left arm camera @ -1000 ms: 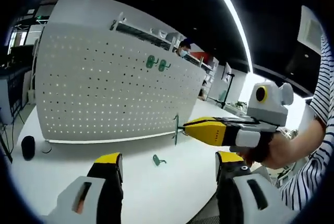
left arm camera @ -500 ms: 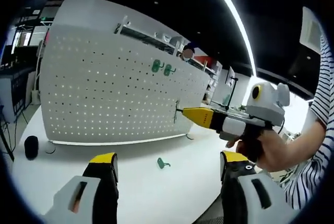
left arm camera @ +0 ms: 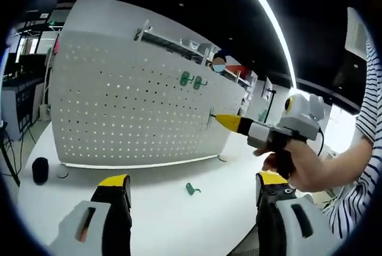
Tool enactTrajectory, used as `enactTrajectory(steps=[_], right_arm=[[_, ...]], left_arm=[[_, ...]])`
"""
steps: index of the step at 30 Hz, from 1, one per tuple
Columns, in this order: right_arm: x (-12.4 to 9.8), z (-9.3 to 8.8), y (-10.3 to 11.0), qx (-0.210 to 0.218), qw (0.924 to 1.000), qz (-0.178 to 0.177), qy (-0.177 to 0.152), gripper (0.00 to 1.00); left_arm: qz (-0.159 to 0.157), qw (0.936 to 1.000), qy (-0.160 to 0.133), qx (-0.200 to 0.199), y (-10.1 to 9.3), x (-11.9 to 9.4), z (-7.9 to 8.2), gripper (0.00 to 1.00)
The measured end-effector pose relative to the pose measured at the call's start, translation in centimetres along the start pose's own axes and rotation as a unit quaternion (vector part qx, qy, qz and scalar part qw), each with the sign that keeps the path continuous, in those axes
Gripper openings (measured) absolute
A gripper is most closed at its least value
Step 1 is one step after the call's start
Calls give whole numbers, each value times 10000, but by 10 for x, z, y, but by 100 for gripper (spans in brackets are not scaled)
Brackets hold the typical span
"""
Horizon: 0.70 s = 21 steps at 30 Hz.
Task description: Insert the hook assembly into the mounting plate slot until the hook locks in place.
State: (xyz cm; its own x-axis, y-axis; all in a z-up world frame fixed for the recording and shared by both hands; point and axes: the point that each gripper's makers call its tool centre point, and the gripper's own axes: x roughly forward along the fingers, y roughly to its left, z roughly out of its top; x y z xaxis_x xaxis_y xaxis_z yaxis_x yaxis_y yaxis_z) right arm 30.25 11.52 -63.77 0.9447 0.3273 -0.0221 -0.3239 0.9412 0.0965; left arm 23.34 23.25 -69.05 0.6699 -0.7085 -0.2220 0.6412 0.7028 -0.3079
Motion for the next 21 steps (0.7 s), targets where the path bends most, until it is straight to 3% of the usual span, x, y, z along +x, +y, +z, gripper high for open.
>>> enactTrajectory(steps=[10,21], right_arm=[[18,15,-26,-29,9996,-237,-145,0],[45,47,-64,-187,9975,-494,-474,0]], left_arm=[[-3,10000,87,15,3,3,0,90],[87,9998,119,137,6,6,-2,93]])
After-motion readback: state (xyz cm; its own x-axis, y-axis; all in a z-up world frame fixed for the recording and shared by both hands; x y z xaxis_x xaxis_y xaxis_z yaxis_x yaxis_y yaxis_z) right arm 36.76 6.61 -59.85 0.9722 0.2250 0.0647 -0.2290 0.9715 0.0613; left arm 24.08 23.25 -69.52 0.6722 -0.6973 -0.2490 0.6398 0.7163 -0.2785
